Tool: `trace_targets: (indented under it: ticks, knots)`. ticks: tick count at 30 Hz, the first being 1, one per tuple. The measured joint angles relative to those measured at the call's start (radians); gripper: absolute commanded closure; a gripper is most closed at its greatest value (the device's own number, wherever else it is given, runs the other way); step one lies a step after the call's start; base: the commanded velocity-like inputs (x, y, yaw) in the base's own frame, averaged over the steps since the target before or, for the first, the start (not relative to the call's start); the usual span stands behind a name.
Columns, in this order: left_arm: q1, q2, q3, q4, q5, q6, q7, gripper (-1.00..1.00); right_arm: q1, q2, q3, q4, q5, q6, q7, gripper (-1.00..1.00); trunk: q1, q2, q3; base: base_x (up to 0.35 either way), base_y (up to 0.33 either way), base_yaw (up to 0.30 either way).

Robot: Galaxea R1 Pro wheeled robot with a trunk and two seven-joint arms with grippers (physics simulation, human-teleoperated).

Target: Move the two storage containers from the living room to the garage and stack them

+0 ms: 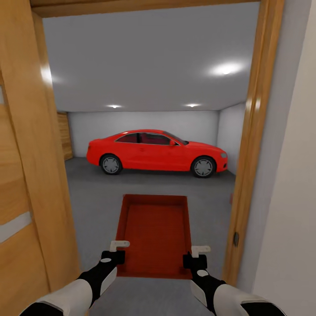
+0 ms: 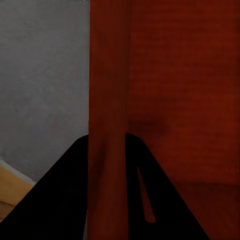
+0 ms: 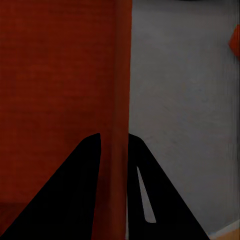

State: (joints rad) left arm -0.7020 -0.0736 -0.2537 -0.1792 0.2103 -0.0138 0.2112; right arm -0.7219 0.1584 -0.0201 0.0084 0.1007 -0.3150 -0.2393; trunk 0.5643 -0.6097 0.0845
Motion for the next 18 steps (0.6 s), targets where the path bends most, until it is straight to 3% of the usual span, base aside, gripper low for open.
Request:
trace_targets:
  ticks: [9,12,18]
  knots:
    - [0.000,-0.001,0.000,0.000,0.000,0.000,0.001,1.00,0.000,-0.001,-0.001,0.000,0.000,0.000,0.002,1.00,0.000,0.000,0.000,0.283,0.223,-0.278]
    - [0.000,-0.002,0.002,0.000,-0.002,0.000,0.002,1.00,0.000,-0.002,-0.001,0.000,0.000,-0.001,0.003,1.00,0.000,0.000,0.000,0.233,0.178,-0.064]
    - [0.000,0.006,0.003,-0.004,-0.004,-0.001,-0.010,1.00,0.000,0.005,0.001,0.001,-0.001,-0.006,-0.009,1.00,0.000,0.000,0.000,0.023,0.016,-0.003]
